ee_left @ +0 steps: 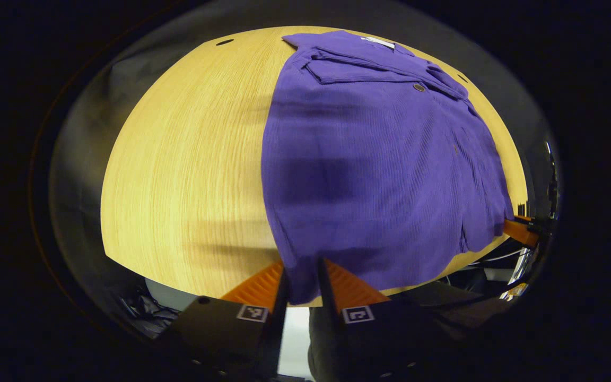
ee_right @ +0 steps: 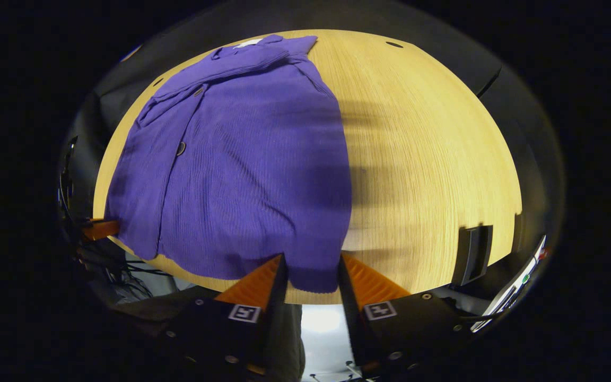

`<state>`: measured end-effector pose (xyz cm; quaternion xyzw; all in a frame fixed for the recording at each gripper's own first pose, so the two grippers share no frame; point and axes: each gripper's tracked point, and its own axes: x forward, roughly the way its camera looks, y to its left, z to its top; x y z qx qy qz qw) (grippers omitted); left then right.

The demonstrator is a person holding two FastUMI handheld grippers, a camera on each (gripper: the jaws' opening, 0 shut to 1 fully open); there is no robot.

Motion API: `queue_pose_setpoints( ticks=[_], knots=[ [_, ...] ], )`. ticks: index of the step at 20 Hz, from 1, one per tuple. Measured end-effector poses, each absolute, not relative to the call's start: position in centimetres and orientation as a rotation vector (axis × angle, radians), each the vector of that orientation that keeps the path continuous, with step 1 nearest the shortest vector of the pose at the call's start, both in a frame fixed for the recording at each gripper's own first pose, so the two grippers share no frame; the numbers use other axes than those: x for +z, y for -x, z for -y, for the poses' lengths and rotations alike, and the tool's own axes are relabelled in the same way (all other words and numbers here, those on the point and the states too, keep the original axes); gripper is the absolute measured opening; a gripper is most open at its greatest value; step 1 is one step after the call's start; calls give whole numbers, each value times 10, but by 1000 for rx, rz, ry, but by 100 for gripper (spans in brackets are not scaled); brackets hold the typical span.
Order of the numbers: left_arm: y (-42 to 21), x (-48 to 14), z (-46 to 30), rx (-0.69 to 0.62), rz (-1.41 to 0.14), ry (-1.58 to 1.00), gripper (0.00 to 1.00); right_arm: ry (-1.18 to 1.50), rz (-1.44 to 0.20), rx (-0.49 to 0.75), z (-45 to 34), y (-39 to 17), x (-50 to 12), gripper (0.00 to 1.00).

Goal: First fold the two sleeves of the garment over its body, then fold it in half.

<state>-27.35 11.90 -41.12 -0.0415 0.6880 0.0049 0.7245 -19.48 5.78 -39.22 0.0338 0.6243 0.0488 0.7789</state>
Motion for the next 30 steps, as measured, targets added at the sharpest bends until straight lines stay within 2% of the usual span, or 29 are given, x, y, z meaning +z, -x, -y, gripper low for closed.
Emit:
queue_pose_setpoints(
  ticks=[1,2,3,5,12,22,30],
  knots=[
    [273,-412,-118,23,-1541,104,24,-114,-1362,107,-62,195,-392,30],
    [271,-412,-117,35,-1562,117,24,-157,-1364,107,-66,194,-391,29],
    [270,-412,-115,33,-1581,126,18,-177,-1365,107,-67,192,-390,16],
    [269,-411,-115,16,-1594,129,15,-202,-1372,128,-68,190,-388,8],
    [249,-366,-112,21,-1529,166,14,-265,-1325,205,-70,173,-339,6],
    [195,-289,-95,-40,-1416,117,15,-283,-1227,390,-86,132,-253,6],
    [121,-242,-93,-162,-1351,46,14,-272,-1145,383,-90,92,-202,6]
  ],
)
